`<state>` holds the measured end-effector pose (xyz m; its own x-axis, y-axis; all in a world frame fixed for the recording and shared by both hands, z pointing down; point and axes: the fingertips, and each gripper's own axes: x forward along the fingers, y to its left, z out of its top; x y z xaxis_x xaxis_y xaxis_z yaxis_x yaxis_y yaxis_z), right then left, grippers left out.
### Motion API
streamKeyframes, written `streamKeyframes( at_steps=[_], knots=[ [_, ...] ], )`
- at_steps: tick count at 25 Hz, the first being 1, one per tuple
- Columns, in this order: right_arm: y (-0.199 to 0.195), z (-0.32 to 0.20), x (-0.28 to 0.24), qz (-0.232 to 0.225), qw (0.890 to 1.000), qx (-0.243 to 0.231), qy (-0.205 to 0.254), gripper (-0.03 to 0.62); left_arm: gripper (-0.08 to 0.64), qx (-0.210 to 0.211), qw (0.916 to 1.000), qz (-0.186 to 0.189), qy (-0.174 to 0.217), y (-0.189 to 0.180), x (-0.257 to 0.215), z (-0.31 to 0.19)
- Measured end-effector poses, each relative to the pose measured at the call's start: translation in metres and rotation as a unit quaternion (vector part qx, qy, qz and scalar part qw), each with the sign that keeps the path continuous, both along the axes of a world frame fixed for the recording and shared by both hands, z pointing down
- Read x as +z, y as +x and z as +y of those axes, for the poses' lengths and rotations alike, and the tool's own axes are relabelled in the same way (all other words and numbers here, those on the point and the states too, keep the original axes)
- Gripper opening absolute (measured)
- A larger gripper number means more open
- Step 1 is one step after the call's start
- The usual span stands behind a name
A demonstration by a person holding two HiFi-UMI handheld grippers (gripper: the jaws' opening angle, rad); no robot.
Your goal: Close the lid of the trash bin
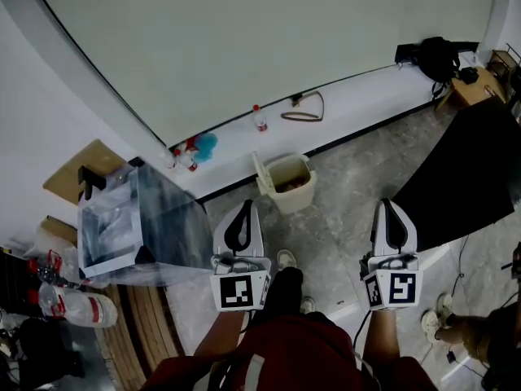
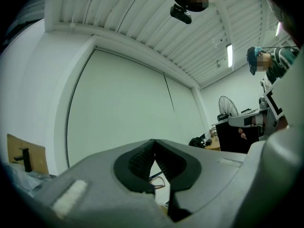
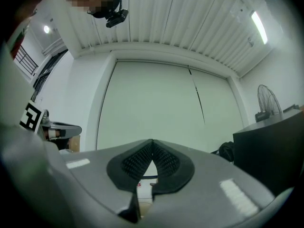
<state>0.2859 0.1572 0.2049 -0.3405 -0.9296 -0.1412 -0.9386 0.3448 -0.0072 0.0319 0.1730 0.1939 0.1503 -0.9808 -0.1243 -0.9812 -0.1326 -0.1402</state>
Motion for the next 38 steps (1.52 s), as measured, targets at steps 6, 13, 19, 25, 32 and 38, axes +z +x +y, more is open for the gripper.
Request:
streamKeyframes(
  at_steps=[6,13,19,25,32,38],
  knots=[
    [-0.012,-0.032,0.005,0.011,1.000,-0.010,0.004,0.000,0.005,-0.008,0.9999,0.013,0.003,-0.009,0.010,-0.027],
    [-0.048,-0.105,0.008,0.018,0.999,-0.039,-0.007,0.000,0.005,-0.023,0.9996,0.016,-0.006,-0.036,0.015,-0.087],
    [-0.086,-0.162,0.009,0.023,0.998,-0.061,-0.008,0.000,0.005,-0.039,0.9986,0.028,-0.022,-0.065,0.025,-0.136],
    [-0.120,-0.214,0.010,0.033,0.997,-0.075,-0.013,0.000,0.005,-0.061,0.9971,0.037,-0.027,-0.102,0.031,-0.178],
    [-0.170,-0.278,0.034,0.043,0.995,-0.086,-0.025,0.000,0.005,-0.068,0.9958,0.045,-0.040,-0.152,0.057,-0.225],
    [-0.228,-0.309,0.045,0.064,0.990,-0.125,-0.028,0.000,0.005,-0.087,0.9929,0.059,-0.055,-0.190,0.080,-0.252]
  ],
)
